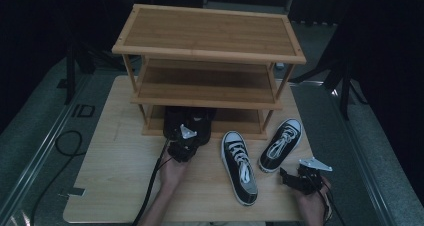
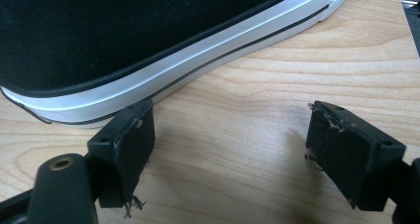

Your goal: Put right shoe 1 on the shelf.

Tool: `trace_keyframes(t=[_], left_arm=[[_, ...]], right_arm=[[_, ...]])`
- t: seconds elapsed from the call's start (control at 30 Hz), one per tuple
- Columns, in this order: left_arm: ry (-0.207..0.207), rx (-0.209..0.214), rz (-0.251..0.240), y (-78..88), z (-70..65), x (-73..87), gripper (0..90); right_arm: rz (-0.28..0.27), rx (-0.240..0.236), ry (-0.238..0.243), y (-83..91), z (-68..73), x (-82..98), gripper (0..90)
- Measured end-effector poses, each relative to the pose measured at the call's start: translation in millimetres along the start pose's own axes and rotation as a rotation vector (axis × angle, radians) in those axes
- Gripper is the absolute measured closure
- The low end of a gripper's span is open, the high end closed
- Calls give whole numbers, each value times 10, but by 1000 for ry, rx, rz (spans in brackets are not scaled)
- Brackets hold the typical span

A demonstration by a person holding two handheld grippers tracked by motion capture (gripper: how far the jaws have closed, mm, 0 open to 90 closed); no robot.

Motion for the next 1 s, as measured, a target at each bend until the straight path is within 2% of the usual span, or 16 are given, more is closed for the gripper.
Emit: trace_keyframes(t=[0.4, 0.47, 0.57, 0.63, 0.7, 0.8, 0.87, 1.0], left_arm=[[3, -17, 4, -88, 73, -56, 882], [7, 3, -6, -50, 68, -26, 856], [11, 10, -16, 50, 91, 70, 833], [3, 13, -11, 175, 149, 190, 765], [1, 7, -5, 214, 173, 231, 744], [5, 2, 7, 311, 244, 349, 665], [15, 1, 21, 391, 316, 464, 640], [23, -13, 25, 460, 378, 571, 611]], right_arm=[[0, 0, -1, 0, 1, 0, 189], [0, 0, 0, 0, 0, 0, 189], [0, 0, -1, 0, 0, 0, 189], [0, 0, 0, 0, 0, 0, 189], [0, 0, 0, 0, 0, 0, 189], [0, 0, 0, 0, 0, 0, 189], [0, 0, 0, 0, 0, 0, 189], [1, 1, 0, 1, 0, 0, 189]])
Point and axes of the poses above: each handheld gripper's, and its own axes: y roughly backward along the jaws, x roughly out of its underside, z roughly to its left, the point moved 5 cm from there along -y, roughly forward along the jaws, and after that the axes turned 13 degrees about -y, right-handed, at the moved point
